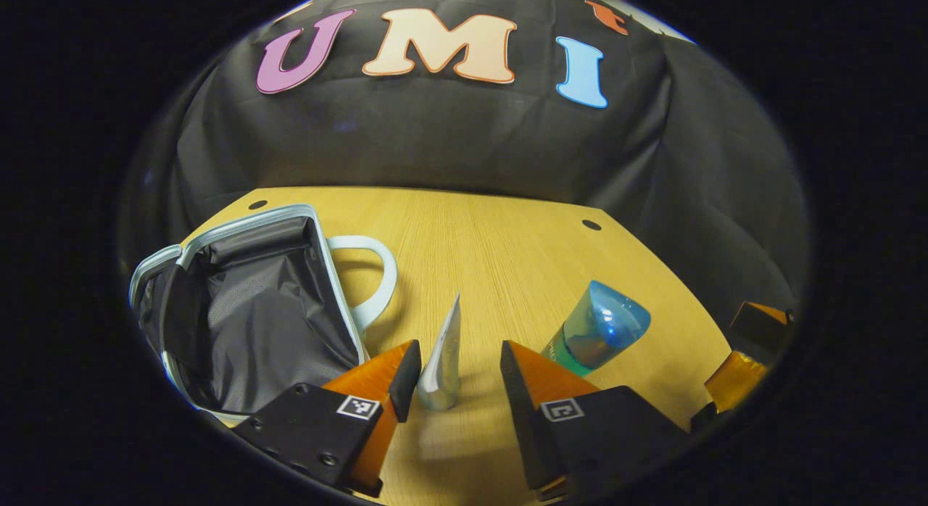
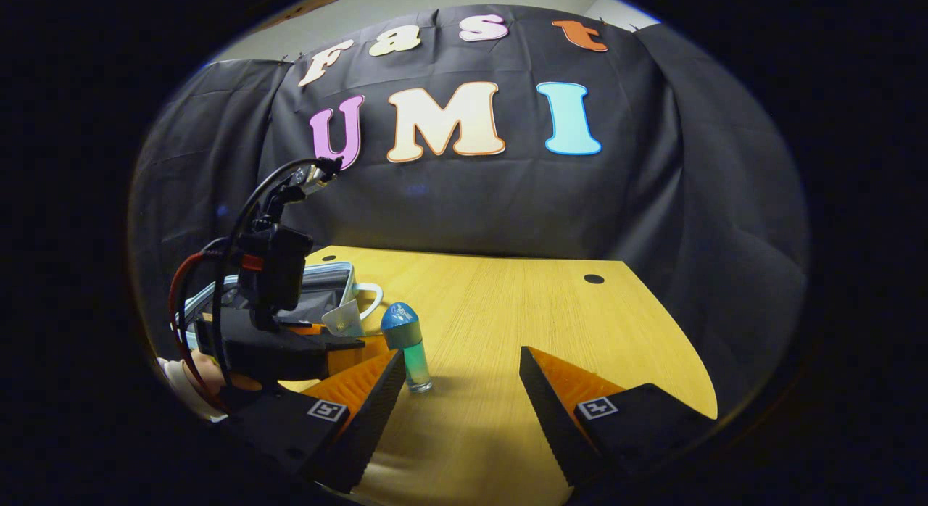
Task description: First open the suitcase, pack the skin care products into it, and then close the suitcase.
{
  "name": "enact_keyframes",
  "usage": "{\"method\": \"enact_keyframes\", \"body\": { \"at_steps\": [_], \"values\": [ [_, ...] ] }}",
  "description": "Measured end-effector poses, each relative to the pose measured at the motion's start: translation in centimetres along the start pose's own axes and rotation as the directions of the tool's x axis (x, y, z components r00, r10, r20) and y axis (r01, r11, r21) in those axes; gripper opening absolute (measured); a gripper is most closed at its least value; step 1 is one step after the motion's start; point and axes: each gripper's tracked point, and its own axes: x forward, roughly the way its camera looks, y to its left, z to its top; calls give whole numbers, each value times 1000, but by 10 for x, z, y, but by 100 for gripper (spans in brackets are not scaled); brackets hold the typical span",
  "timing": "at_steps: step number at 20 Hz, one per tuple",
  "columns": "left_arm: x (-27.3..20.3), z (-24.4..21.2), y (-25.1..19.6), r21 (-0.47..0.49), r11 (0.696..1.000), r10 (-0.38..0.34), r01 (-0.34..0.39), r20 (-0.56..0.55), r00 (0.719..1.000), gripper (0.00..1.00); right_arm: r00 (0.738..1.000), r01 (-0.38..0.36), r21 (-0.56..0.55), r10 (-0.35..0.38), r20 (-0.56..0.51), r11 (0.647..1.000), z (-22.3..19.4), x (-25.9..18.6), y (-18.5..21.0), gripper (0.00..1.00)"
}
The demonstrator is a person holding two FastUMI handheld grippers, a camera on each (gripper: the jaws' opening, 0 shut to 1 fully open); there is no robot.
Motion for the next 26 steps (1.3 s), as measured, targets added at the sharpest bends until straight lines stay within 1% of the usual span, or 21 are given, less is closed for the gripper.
{"method": "enact_keyframes", "body": {
  "at_steps": [1,2,3,4,6,7,8,10,13,16,17,19,20,21,22,25,26],
  "values": [
    [0,-7,0,-10,1000,4,-4,-18,1000,57,1000,-6,-1,6,-2,1000,-3,2,1,99],
    [4,-14,1,-27,1000,7,-8,-31,999,57,1000,-11,-3,11,-3,1000,-3,3,3,100],
    [6,-19,1,-42,999,9,-10,-43,999,54,1000,-18,-6,18,-4,1000,-5,5,4,100],
    [9,-27,4,-53,998,14,-17,-61,998,49,1000,-25,-10,25,-6,1000,-5,7,7,99],
    [10,-43,9,-79,996,28,-36,-99,995,43,999,-45,-19,45,-9,999,-8,11,12,100],
    [12,-41,10,-104,994,28,-37,-88,996,36,998,-56,-23,56,-13,998,-9,15,15,99],
    [13,-35,12,-116,993,32,-39,-63,997,39,998,-67,-26,67,-18,997,-10,18,18,99],
    [9,-36,13,-141,989,28,-36,-63,998,34,996,-86,-33,85,-28,996,-15,25,23,99],
    [6,-37,18,-162,986,24,-34,-62,998,32,992,-122,-46,120,-41,991,-19,40,33,100],
    [-6,-40,21,-149,988,15,-27,-80,997,31,984,-167,-61,162,-79,984,-33,55,45,99],
    [-11,-40,21,-144,989,8,-21,-84,996,31,982,-177,-67,171,-85,982,-35,60,48,100],
    [-23,-40,20,-134,991,-16,2,-101,995,30,977,-200,-66,193,-92,978,-39,71,57,99],
    [-30,-40,23,-125,992,-18,4,-110,994,34,974,-209,-65,202,-98,976,-42,77,60,99],
    [-36,-39,25,-116,993,-18,4,-116,993,31,972,-216,-62,208,-106,974,-46,84,63,99],
    [-42,-38,28,-109,994,-19,6,-122,992,31,971,-219,-60,212,-113,974,-51,90,65,99],
    [-61,-31,34,-107,994,-22,9,-122,992,31,963,-237,-40,229,-143,971,-63,107,74,99],
    [-67,-27,35,-114,993,-24,10,-121,992,34,961,-236,-31,228,-153,971,-67,111,74,98]
  ]
}}
